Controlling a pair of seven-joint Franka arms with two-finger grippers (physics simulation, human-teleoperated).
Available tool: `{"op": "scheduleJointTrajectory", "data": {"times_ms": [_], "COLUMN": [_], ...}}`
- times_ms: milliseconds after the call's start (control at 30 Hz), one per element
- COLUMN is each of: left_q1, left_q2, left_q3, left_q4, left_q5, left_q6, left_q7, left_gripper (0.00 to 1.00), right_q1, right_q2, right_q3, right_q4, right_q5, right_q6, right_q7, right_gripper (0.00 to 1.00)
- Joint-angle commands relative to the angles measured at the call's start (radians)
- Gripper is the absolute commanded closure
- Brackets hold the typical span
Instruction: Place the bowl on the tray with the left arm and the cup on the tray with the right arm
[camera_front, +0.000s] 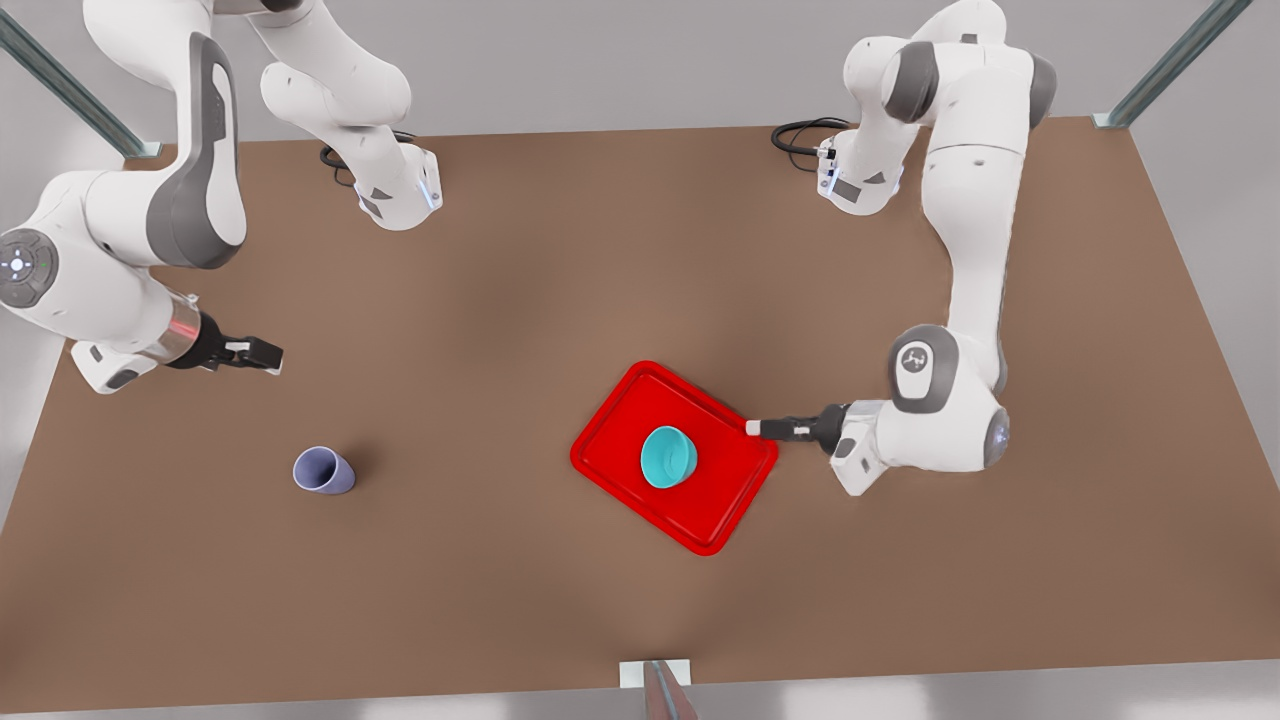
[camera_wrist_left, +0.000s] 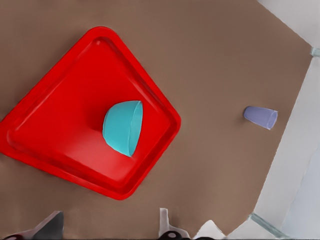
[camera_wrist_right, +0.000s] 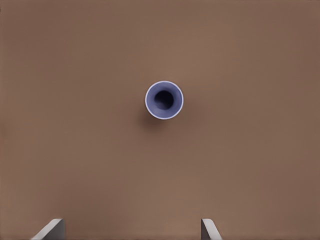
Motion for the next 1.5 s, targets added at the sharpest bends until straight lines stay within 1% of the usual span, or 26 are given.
{"op": "scheduleJointTrajectory", "data": {"times_ms": [0, 33, 67, 100, 133, 167, 200, 400, 600, 667, 700, 833, 900, 1200, 1233, 1267, 1300, 1367, 1467], "left_q1": [-0.001, 0.018, 0.081, 0.106, 0.106, 0.106, 0.106, 0.106, 0.106, 0.106, 0.106, 0.104, 0.101, 0.101, 0.101, 0.101, 0.101, 0.101, 0.101], "left_q2": [-0.015, -0.064, -0.128, -0.234, -0.262, -0.263, -0.262, -0.247, -0.251, -0.25, -0.25, -0.216, -0.213, -0.211, -0.211, -0.211, -0.211, -0.211, -0.211], "left_q3": [0.0, -0.009, -0.052, -0.081, -0.081, -0.081, -0.076, -0.069, -0.069, -0.07, -0.069, -0.081, -0.084, -0.082, -0.082, -0.082, -0.082, -0.082, -0.082], "left_q4": [0.0, -0.001, -0.033, -0.119, -0.13, -0.127, -0.122, -0.104, -0.103, -0.103, -0.104, -0.103, -0.109, -0.104, -0.104, -0.104, -0.104, -0.104, -0.104], "left_q5": [0.726, 0.78, 0.775, 0.778, 0.778, 0.78, 0.777, 0.758, 0.758, 0.751, 0.715, 0.709, 0.654, 0.656, 0.656, 0.656, 0.656, 0.656, 0.656], "left_q6": [-0.017, -0.046, -0.049, -0.054, -0.11, -0.161, -0.166, -0.204, -0.215, -0.233, -0.235, -0.223, -0.236, -0.247, -0.246, -0.244, -0.246, -0.246, -0.246], "left_q7": [0.021, 0.029, 0.041, 0.043, 0.047, 0.049, 0.049, 0.046, 0.046, 0.046, 0.046, 0.044, 0.047, 0.044, 0.044, 0.044, 0.044, 0.043, 0.036], "left_gripper": [0.0, 0.0, 0.0, 0.0, 0.0, 0.0, 0.0, 0.0, 0.0, 0.0, 0.0, 0.0, 0.0, 0.0, 0.0, 0.0, 0.0, 0.0, 0.0], "right_q1": [-0.003, -0.003, -0.004, -0.007, -0.003, -0.003, -0.004, -0.018, -0.081, -0.079, -0.081, -0.099, -0.099, -0.09, -0.09, -0.087, -0.087, -0.087, -0.087], "right_q2": [0.0, 0.0, 0.001, 0.017, 0.046, 0.052, 0.055, 0.25, 0.344, 0.376, 0.39, 0.431, 0.452, 0.521, 0.526, 0.526, 0.526, 0.526, 0.528], "right_q3": [0.0, 0.0, 0.0, 0.0, 0.0, 0.0, 0.0, -0.008, -0.008, -0.008, -0.008, -0.008, -0.009, -0.008, -0.008, -0.008, -0.008, -0.008, -0.008], "right_q4": [0.0, -0.002, -0.005, -0.017, -0.023, -0.061, -0.09, -0.092, -0.086, -0.084, -0.084, -0.077, -0.057, -0.046, -0.046, -0.044, -0.046, -0.046, -0.044], "right_q5": [0.0, 0.0, 0.0, 0.0, 0.0, -0.002, 0.0, -0.005, -0.008, -0.008, -0.008, -0.008, -0.006, -0.002, -0.002, -0.002, -0.002, -0.002, -0.003], "right_q6": [0.0, 0.0, 0.005, 0.021, 0.049, 0.101, 0.146, 0.342, 0.437, 0.459, 0.468, 0.508, 0.514, 0.512, 0.512, 0.512, 0.512, 0.514, 0.514], "right_q7": [0.0, -0.002, -0.012, -0.015, -0.015, -0.017, -0.017, -0.035, -0.133, -0.133, -0.132, -0.137, -0.135, -0.117, -0.117, -0.117, -0.117, -0.117, -0.117], "right_gripper": [0.0, 0.0, 0.0, 0.0, 0.0, 0.0, 0.0, 0.0, 0.0, 0.0, 0.0, 0.0, 0.0, 0.0, 0.14, 0.38, 0.5, 0.78, 0.79]}}
